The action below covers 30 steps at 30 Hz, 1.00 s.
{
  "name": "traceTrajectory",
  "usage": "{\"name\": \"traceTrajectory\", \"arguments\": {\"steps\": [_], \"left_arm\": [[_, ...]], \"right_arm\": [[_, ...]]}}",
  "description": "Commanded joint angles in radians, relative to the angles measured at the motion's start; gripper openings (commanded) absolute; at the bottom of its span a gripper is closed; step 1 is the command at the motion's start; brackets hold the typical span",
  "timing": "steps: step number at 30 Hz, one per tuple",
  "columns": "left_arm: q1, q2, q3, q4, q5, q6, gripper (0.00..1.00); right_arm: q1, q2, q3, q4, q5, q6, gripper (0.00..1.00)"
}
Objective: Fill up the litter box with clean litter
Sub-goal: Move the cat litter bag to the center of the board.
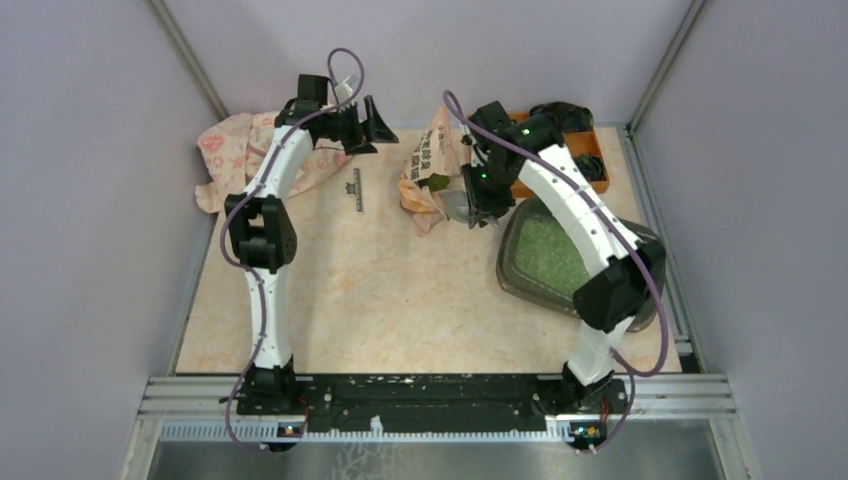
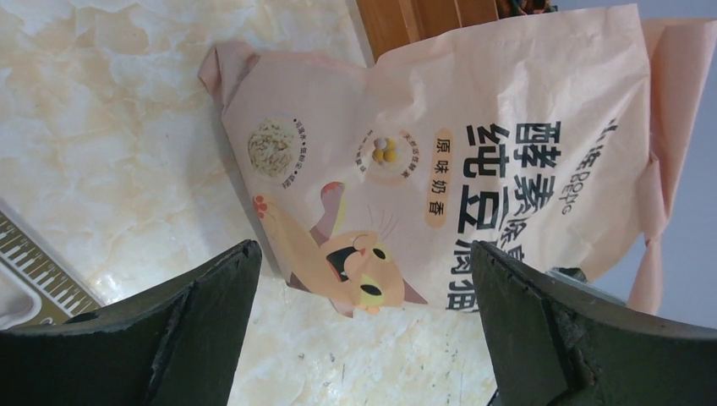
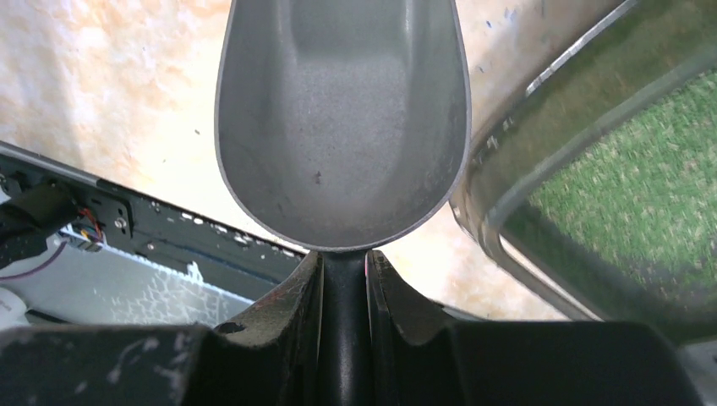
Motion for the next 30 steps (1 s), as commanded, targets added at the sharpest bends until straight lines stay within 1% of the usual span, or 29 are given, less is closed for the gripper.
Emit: {"name": "traceTrajectory", "arguments": {"steps": [1, 5, 10, 14, 18, 22, 27, 30], "left_arm": [[-0.025, 0.034, 0.023, 0.009, -0.071, -0.012, 0.99], [-0.028, 0.025, -0.066, 0.126, -0.094, -0.072, 0.98], [-0.051, 0.040, -0.053, 0.128, -0.130, -0.066, 0.97], [-0.071, 0.062, -0.026, 0.124, -0.143, -0.071, 0.97], [-0.095, 0.092, 0.013, 0.116, -0.163, -0.072, 0.97], [-0.102, 0.108, 0.036, 0.137, -0.184, -0.083, 0.97], [-0.109, 0.119, 0.047, 0.248, -0.193, -0.098, 0.97], [-0.119, 0.137, 0.070, 0.295, -0.204, -0.101, 0.97]], "right_arm": [[-0.007, 0.100, 0.075, 0.138, -0.076, -0.062, 0.00], [-0.026, 0.186, 0.126, 0.195, -0.112, -0.063, 0.00], [-0.068, 0.262, 0.205, 0.239, -0.144, -0.055, 0.00], [-0.083, 0.322, 0.277, 0.232, -0.169, -0.061, 0.00], [-0.092, 0.423, 0.330, 0.225, -0.214, -0.059, 0.00], [-0.093, 0.471, 0.290, 0.236, -0.265, -0.061, 0.00], [-0.095, 0.541, 0.295, 0.187, -0.319, -0.087, 0.00], [-0.098, 0.564, 0.295, 0.187, -0.341, -0.072, 0.00]]}}
